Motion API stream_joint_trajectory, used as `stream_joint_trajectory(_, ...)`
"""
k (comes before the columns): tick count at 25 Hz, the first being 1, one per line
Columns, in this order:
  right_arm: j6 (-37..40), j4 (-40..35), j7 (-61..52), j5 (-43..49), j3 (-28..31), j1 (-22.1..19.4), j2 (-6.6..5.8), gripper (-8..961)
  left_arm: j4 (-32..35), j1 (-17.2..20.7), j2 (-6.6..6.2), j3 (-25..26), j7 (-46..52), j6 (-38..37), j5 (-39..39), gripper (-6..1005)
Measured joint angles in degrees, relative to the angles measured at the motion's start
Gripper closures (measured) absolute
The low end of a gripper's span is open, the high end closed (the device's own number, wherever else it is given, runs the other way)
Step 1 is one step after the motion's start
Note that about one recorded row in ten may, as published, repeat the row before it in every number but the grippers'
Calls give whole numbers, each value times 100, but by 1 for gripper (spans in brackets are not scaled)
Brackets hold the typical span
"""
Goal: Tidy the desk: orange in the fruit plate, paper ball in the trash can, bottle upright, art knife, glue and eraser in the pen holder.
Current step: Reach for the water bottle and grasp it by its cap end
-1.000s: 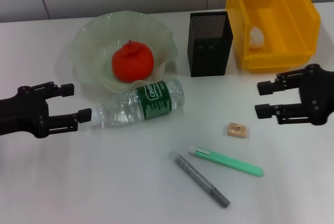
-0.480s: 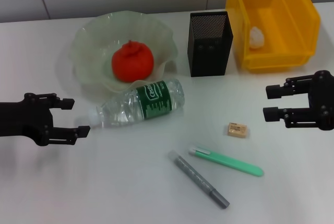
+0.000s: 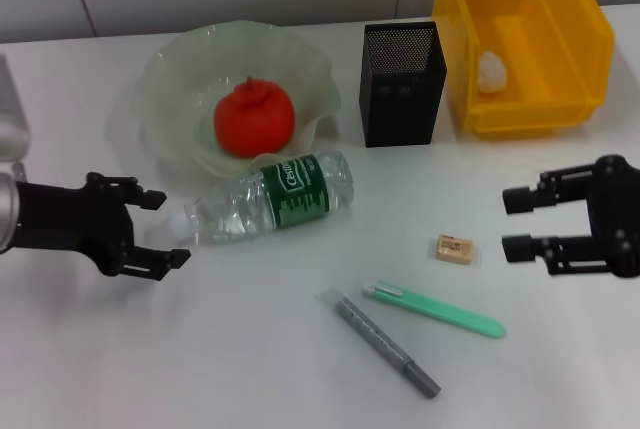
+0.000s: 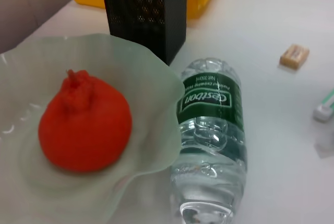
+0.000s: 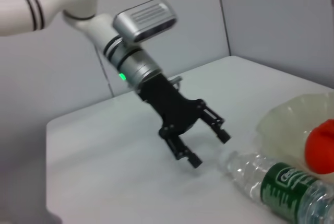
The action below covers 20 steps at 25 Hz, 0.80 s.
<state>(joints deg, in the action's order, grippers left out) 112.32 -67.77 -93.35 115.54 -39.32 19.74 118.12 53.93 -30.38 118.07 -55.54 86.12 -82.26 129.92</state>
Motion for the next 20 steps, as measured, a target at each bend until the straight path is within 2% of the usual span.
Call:
stream_joint_trajectory(3,22,-42,13,167,34,-91,-15,408,-98,-202,25,-106,6,161,174,175)
stream_joint_trajectory(11,-24,7,20,266,104,-260,-28,408,-297,-342,28,-192,0,372,189,179)
stream_joint_trajectory(14,-39,52,21,274,108,-265,-25,408,-495,-435,37,-417,-2,668,193,181)
stream_joint_trajectory(20,-50,70,23,277,109,-271,-4,408,-705,-529,41,-543,21,912,191,184)
